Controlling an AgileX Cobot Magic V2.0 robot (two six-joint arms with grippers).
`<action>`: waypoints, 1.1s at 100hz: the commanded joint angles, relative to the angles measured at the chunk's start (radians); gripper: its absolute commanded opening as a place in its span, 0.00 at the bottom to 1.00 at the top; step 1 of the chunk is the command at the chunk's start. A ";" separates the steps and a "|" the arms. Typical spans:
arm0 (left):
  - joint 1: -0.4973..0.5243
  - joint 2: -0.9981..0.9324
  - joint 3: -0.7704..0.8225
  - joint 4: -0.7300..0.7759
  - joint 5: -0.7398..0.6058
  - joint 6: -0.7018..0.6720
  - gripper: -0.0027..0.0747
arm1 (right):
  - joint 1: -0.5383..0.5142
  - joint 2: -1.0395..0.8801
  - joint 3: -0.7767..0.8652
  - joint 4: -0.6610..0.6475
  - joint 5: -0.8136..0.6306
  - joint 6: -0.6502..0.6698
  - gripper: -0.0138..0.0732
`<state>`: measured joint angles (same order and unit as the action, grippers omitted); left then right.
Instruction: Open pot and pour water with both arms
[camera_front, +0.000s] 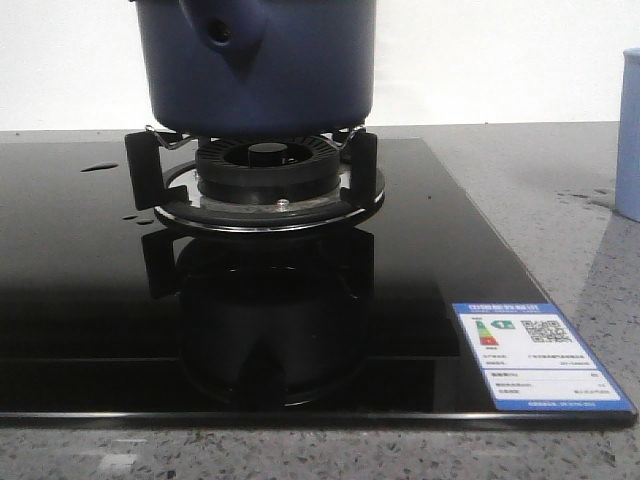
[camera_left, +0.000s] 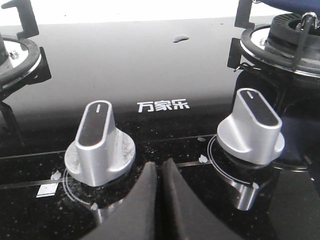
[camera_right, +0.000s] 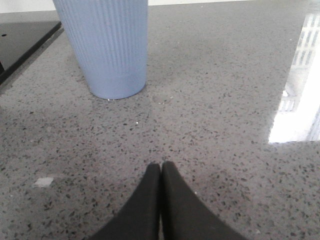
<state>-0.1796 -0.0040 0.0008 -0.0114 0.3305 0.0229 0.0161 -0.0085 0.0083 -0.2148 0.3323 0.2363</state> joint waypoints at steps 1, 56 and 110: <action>0.002 -0.027 0.032 -0.010 -0.045 -0.011 0.01 | -0.007 -0.019 0.028 -0.015 -0.012 0.000 0.08; 0.002 -0.027 0.032 0.235 -0.045 -0.004 0.01 | -0.007 -0.019 0.028 0.049 -0.459 0.000 0.08; 0.000 -0.027 0.032 0.180 -0.576 -0.131 0.01 | -0.007 -0.019 0.028 0.346 -0.417 0.000 0.08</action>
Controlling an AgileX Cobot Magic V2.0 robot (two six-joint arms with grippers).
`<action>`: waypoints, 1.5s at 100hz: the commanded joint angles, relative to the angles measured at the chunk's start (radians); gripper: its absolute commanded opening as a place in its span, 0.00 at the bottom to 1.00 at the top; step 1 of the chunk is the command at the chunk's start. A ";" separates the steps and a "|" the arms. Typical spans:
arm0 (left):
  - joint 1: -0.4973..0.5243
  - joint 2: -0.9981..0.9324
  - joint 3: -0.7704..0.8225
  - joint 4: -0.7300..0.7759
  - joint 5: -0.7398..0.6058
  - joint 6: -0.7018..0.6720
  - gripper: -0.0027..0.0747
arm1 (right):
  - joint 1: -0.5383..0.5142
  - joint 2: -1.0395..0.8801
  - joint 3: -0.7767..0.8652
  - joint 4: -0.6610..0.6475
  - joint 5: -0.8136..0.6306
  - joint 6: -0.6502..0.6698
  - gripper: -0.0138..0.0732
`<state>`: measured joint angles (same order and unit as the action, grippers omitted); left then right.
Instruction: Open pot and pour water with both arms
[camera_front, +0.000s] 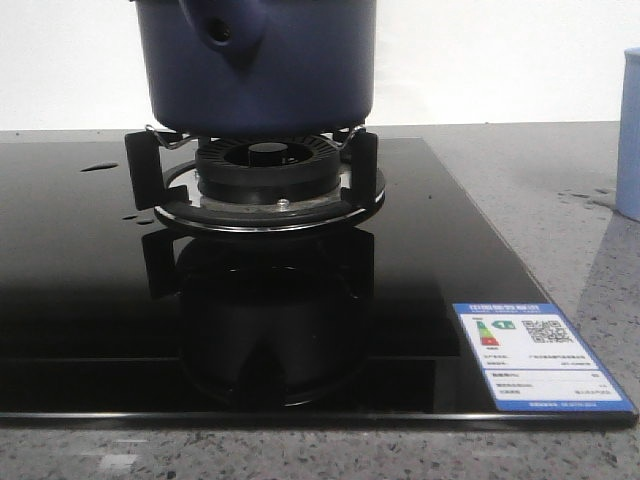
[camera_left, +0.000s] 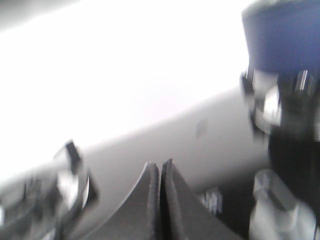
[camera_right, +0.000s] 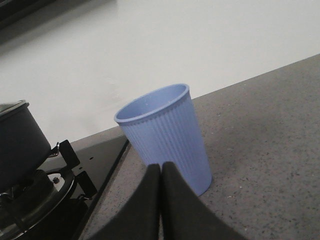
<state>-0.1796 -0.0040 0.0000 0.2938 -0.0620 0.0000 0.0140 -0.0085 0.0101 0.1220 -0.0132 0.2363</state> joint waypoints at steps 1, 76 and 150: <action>0.000 -0.027 0.033 -0.145 -0.194 -0.126 0.01 | -0.005 -0.019 0.026 0.009 -0.071 0.000 0.08; 0.000 0.089 -0.210 -0.485 0.009 -0.326 0.01 | -0.005 0.044 -0.208 0.084 0.187 -0.028 0.08; -0.595 0.689 -0.680 -0.661 0.368 -0.133 0.01 | -0.005 0.550 -0.728 0.313 1.036 -0.264 0.08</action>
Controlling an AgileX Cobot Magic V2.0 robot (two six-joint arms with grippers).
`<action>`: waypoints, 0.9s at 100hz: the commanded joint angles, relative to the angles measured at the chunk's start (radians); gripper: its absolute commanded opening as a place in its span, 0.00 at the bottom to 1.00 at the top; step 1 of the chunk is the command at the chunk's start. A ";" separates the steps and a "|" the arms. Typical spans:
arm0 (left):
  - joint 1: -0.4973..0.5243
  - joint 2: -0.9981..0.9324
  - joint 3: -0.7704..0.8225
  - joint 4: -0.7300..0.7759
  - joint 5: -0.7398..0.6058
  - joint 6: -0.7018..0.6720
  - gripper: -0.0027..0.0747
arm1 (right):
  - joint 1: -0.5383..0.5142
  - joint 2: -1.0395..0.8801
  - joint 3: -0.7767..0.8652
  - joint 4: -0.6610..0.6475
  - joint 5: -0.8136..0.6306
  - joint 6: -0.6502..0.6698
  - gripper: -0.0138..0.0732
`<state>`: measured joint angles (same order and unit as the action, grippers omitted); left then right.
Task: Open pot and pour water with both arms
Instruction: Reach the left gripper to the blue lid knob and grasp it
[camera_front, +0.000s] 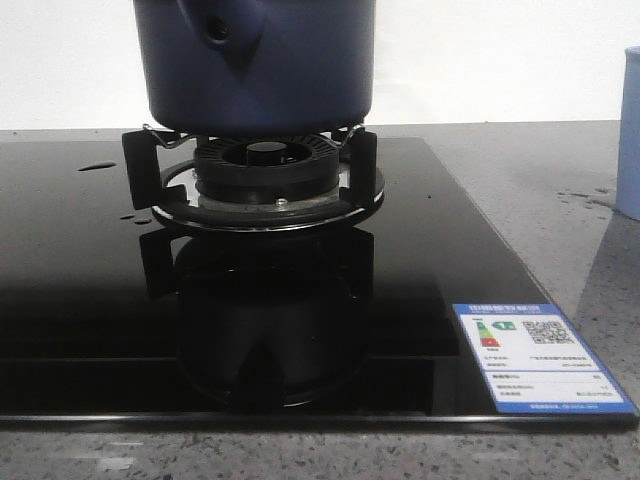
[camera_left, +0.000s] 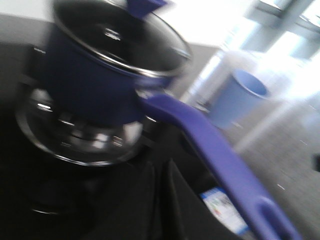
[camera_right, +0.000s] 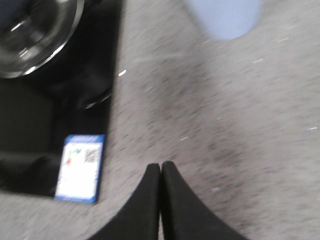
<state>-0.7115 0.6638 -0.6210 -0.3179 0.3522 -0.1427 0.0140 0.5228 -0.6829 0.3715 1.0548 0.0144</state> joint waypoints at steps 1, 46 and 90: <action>-0.072 0.025 -0.064 -0.053 -0.044 0.009 0.01 | -0.005 0.019 -0.035 0.066 -0.034 -0.045 0.08; -0.117 0.045 -0.151 -0.416 0.097 0.338 0.03 | -0.005 0.019 -0.035 0.068 -0.062 -0.082 0.08; -0.117 0.154 -0.326 -0.771 0.447 1.230 0.03 | -0.005 0.019 -0.035 0.068 -0.062 -0.087 0.08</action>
<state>-0.8184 0.7978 -0.8884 -0.9714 0.7943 0.8923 0.0140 0.5273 -0.6847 0.4148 1.0506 -0.0536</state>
